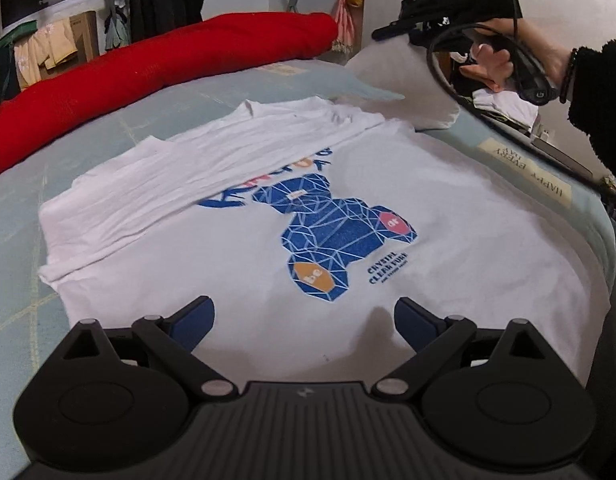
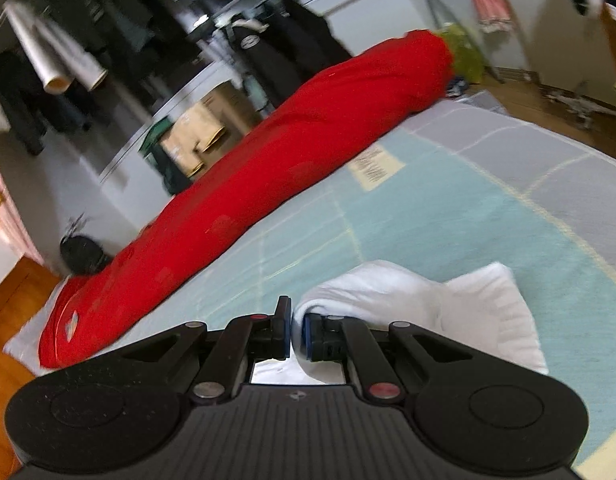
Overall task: Fold clothes
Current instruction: 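Lift the sleeve and carry it across the shirt body with the right gripper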
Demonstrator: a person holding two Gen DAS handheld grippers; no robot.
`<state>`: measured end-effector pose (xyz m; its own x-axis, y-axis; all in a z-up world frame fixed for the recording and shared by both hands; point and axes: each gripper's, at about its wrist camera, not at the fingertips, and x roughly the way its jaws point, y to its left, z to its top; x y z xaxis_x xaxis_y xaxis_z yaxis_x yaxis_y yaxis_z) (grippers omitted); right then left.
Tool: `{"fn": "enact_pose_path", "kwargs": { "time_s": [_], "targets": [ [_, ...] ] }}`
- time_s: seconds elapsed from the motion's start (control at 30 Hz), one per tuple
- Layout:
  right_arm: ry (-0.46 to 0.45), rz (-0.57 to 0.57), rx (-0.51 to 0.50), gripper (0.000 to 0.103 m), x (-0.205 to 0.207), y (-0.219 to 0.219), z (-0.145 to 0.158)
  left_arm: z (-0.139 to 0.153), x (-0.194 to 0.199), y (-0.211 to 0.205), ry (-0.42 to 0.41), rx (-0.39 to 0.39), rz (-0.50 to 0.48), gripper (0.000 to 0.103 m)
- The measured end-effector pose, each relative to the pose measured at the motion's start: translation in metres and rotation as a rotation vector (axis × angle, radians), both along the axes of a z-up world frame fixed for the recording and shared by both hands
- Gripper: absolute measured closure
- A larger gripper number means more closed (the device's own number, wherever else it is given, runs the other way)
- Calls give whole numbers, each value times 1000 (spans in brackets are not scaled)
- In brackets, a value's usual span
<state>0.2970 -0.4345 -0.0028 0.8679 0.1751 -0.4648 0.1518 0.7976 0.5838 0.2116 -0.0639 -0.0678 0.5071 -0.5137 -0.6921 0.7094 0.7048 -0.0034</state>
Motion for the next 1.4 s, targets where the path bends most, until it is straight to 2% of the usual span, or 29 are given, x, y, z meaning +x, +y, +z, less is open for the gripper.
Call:
{"fn": "enact_pose_path", "kwargs": {
  "time_s": [0.13,0.43,0.77,1.03,1.2,1.3,1.4],
  "targets": [
    [6,69,-48,95,12,27,7,0,0,4,-3,-5,-12,7],
    [-7,174,-126,95,23,69,22,6,-10,13,-44,-44,-107,7],
    [-41,247,-155,95,39,101,37,6,-9,16,-54,-42,-103,7],
    [-49,343,-198,95,58,146,39,6,-8,18,-50,-42,-109,7],
    [-40,396,-343,95,66,192,27,2,-6,20,-47,-32,-112,7],
    [-24,387,-470,95,65,221,10,-1,-3,20,-42,-21,-102,7],
    [-16,394,-552,95,63,242,-7,-4,-1,21,-32,-15,-98,7]
  ]
}}
